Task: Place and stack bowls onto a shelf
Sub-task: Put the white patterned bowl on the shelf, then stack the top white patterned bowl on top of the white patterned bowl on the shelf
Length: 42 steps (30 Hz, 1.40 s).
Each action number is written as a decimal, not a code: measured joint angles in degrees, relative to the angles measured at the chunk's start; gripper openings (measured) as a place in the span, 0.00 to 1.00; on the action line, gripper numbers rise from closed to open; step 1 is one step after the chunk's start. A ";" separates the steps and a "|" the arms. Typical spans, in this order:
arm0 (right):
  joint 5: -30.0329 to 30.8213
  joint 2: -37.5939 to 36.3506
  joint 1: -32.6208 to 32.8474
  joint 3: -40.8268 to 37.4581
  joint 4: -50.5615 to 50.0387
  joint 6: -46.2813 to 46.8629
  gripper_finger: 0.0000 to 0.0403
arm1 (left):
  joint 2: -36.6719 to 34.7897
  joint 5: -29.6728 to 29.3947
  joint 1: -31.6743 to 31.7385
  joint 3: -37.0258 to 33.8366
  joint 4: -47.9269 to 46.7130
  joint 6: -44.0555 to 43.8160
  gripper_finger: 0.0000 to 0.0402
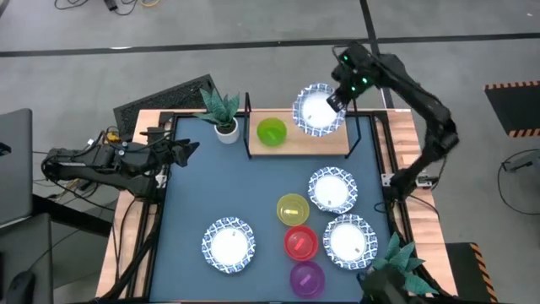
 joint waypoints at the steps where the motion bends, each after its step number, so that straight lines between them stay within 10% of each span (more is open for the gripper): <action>1: -0.17 2.37 -0.97 2.55 -2.51 -2.84 0.05 | 0.00 -0.07 0.02 0.00 0.00 -0.10 0.68; 12: -0.33 22.18 -4.44 15.94 -12.77 -21.59 0.05 | 0.02 -0.01 -0.01 -1.40 -1.36 -5.76 0.68; 25: 1.63 27.58 -4.53 15.98 -11.27 -26.52 0.05 | 0.00 -1.33 0.00 -1.42 -5.05 -9.87 0.68; 42: 4.85 27.06 -3.62 16.04 -11.16 -23.67 0.41 | 0.00 -1.36 -0.01 -1.44 -5.07 -7.75 0.68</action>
